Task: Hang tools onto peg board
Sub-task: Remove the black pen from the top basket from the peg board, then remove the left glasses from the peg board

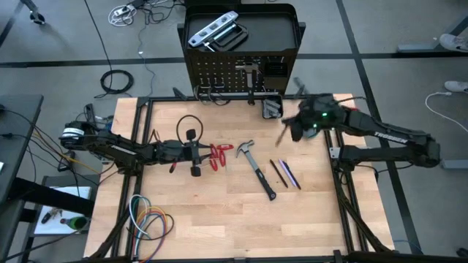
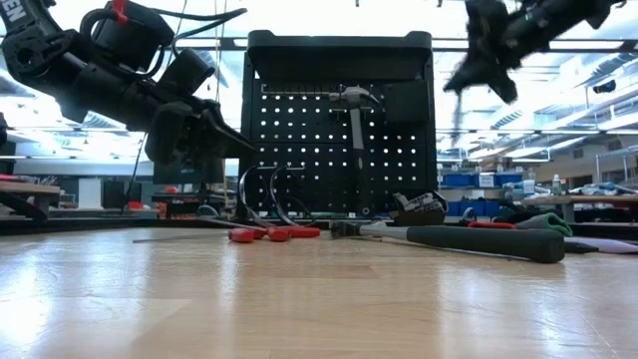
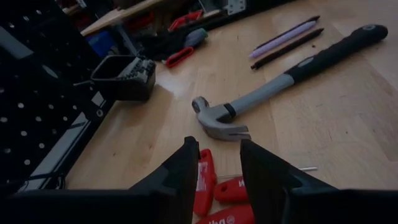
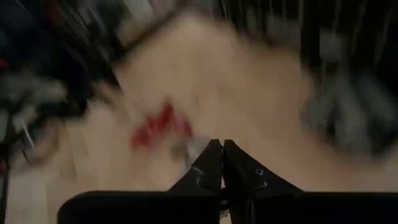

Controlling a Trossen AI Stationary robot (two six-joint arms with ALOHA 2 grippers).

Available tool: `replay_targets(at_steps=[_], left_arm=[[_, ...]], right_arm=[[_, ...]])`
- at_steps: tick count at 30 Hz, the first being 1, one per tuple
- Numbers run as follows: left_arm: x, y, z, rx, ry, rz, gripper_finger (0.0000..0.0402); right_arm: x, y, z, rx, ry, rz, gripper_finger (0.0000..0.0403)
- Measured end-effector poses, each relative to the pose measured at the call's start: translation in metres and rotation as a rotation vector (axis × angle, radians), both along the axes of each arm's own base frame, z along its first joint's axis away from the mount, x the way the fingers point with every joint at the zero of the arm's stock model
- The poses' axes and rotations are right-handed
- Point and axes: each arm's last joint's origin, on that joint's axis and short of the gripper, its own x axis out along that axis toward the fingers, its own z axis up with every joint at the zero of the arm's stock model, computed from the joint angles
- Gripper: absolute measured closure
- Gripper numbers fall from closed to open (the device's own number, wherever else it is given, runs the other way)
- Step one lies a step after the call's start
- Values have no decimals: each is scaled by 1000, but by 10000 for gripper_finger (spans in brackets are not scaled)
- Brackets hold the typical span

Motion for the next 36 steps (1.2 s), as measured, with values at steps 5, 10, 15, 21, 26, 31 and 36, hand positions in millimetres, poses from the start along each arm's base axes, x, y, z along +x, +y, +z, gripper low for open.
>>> replay_targets(at_steps=[5,10,15,21,26,31,36], left_arm=[[1,0,2,-2,-18,-8,280],[1,0,2,-3,-20,-13,280],[1,0,1,-2,-15,-14,280],[0,0,0,-3,-2,-16,280],[0,0,0,-3,-2,-16,280],[0,0,0,-3,0,-16,280],[0,0,0,-3,5,-16,280]], right_arm=[[12,12,-28,209,213,70,385],[33,24,-50,376,312,208,381],[50,23,-77,385,462,178,381],[63,19,-93,339,501,174,338],[69,18,-80,292,372,189,284],[67,16,-68,194,299,162,238],[63,12,-60,19,303,49,222]])
